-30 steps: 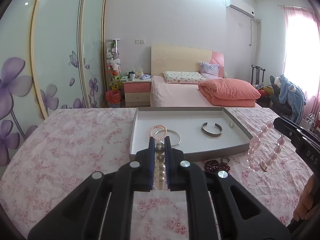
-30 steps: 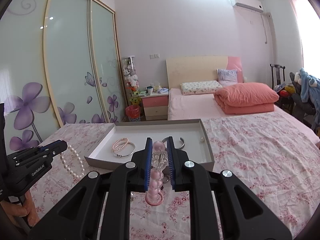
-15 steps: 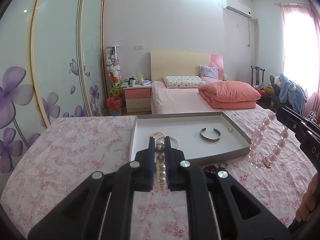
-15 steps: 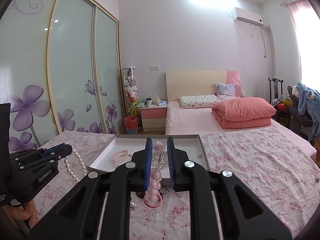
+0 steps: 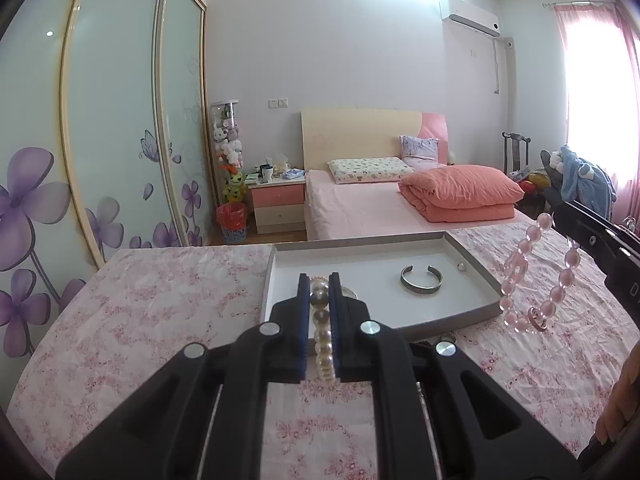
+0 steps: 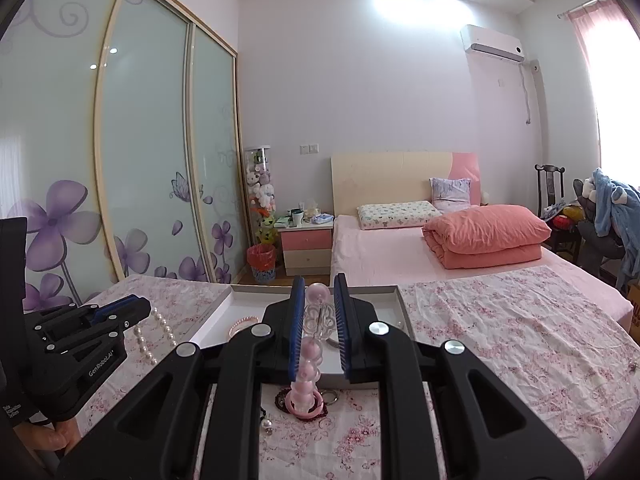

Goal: Organize jewelry
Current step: 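Carry the pearl necklace and pink bead bracelet over the tray and open both tools, then move the right tool to the silver ring while the left tool grasps the black bead necklace, then carry the black bead necklace and silver ring into the tray and open both tools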

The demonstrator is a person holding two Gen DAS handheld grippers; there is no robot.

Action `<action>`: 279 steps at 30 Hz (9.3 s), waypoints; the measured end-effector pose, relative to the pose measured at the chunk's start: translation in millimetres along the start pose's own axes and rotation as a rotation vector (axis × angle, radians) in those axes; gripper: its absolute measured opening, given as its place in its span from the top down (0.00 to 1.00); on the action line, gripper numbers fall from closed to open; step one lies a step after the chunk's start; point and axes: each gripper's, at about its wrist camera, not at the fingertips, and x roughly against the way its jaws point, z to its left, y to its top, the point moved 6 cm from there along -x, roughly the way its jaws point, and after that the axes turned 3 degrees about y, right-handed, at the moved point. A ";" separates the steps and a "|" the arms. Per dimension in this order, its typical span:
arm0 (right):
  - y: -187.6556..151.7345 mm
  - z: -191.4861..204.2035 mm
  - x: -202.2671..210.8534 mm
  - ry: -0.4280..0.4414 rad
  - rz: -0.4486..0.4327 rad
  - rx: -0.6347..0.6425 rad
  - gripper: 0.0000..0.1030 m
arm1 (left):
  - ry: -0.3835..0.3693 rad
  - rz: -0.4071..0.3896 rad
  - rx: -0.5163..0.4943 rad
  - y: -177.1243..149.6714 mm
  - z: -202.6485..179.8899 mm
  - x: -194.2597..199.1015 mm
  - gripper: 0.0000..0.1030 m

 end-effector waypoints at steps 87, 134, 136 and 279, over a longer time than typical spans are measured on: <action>-134.7 -12.0 -115.5 0.026 0.663 0.043 0.74 | -0.039 0.172 0.140 -42.7 46.2 -62.7 0.45; -133.7 -51.0 -101.9 -0.112 0.651 -0.040 0.78 | -0.116 0.510 -0.003 -97.3 -37.7 -113.6 0.94; -133.8 -50.0 -102.0 -0.108 0.652 -0.038 0.78 | -0.105 0.515 0.017 -96.9 -26.3 -116.8 0.94; -36.5 -35.5 -158.9 -0.009 0.267 -0.089 0.71 | -0.060 0.199 0.134 25.4 2.1 -174.8 0.80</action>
